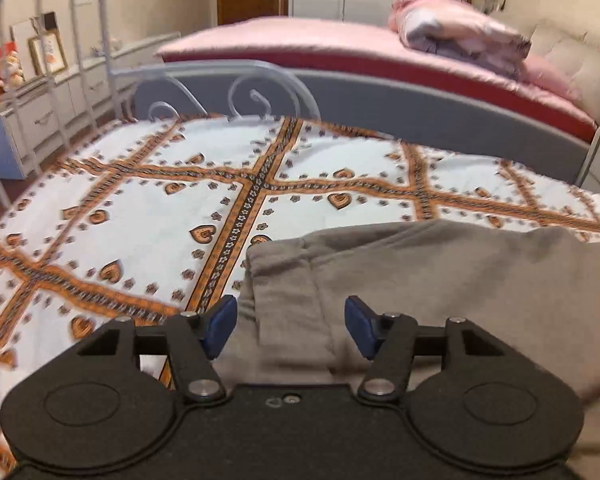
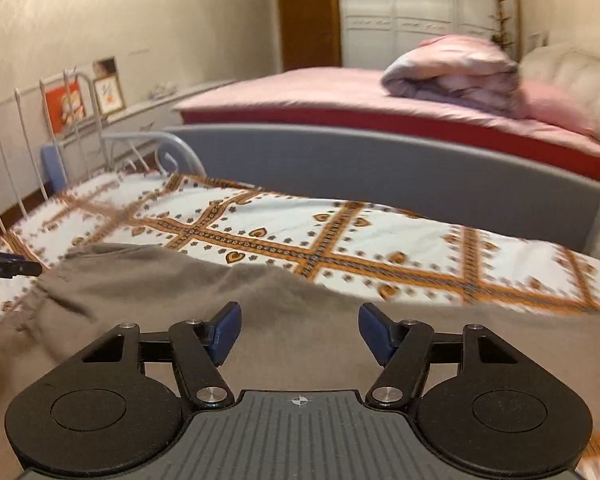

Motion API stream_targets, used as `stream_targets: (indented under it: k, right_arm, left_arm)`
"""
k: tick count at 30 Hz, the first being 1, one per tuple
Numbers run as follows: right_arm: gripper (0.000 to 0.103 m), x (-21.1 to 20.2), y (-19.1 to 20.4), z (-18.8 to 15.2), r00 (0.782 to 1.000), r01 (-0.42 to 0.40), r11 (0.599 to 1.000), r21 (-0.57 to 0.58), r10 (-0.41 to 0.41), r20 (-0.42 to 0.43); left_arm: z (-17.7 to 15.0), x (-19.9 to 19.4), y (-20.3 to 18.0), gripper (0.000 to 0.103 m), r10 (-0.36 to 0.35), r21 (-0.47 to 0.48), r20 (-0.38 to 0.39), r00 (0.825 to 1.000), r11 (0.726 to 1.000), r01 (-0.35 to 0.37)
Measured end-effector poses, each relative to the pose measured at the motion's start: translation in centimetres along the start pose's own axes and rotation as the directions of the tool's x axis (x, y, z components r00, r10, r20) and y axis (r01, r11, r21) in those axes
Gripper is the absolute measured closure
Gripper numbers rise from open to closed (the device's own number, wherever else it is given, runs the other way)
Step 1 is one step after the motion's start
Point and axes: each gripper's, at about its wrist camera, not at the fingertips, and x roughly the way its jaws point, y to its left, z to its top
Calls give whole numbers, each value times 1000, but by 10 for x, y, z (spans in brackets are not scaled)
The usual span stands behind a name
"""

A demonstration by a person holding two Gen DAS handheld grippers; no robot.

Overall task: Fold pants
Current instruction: 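Lower both grippers onto the sweatpants and grasp the waistband edge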

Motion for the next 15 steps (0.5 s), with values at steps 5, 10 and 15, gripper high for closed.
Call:
stream_targets:
  k: [5, 10, 15]
  right_arm:
    - [37, 80, -5, 6, 997, -37, 997, -75, 31, -70]
    - [37, 129, -8, 8, 989, -86, 989, -122, 70, -132]
    - [37, 159, -17, 7, 978, -88, 986, -140, 59, -199]
  left_arm:
    - [13, 45, 3, 52, -30, 25, -45, 999, 999, 31]
    - [19, 76, 3, 40, -46, 51, -93, 995, 997, 51]
    - [27, 88, 5, 38, -62, 36, -87, 994, 997, 65]
